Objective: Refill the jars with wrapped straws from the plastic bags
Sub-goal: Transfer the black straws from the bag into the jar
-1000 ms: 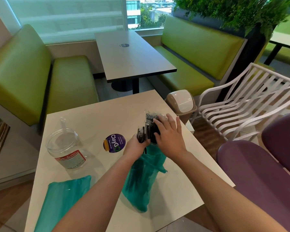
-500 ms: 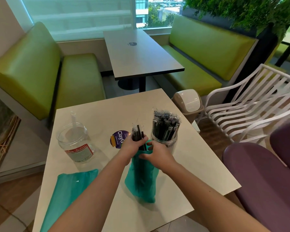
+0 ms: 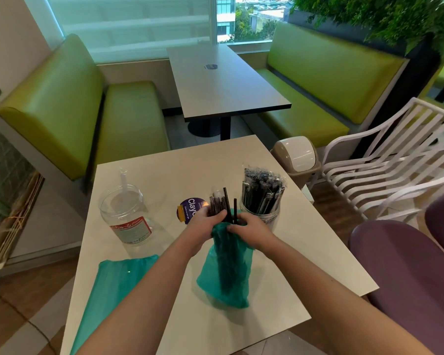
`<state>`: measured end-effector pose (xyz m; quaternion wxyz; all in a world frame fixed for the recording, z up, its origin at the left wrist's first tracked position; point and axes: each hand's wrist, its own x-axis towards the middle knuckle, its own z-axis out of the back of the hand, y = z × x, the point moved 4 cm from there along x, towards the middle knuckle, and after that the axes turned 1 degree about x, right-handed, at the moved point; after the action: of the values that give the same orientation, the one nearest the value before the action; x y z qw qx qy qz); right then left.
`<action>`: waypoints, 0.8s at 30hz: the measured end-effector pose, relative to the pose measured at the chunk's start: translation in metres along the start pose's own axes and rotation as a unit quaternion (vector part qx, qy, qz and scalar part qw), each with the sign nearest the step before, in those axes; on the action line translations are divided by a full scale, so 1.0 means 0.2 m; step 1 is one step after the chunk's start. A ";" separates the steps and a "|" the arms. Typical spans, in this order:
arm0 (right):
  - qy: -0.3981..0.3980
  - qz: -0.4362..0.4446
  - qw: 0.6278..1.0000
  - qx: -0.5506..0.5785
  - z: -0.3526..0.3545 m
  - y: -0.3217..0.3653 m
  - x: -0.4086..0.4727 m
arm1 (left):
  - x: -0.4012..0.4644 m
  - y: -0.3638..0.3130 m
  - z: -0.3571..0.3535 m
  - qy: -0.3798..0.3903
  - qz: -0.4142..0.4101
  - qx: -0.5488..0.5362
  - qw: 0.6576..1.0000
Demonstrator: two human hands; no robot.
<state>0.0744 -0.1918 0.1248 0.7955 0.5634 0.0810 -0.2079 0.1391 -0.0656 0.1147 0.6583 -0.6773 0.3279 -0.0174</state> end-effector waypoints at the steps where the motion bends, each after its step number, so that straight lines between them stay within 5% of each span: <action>1: 0.009 -0.004 1.000 0.012 0.00 0.01 -0.01 | 0.00 0.00 0.00 0.001 -0.001 0.008 1.000; 24: 0.019 0.019 0.999 0.047 0.02 0.02 0.00 | -0.01 -0.02 -0.02 -0.003 -0.003 0.022 1.000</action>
<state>0.0764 -0.1940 0.1295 0.7700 0.6057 0.0754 -0.1859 0.1375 -0.0688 0.1185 0.6738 -0.6640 0.3231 -0.0247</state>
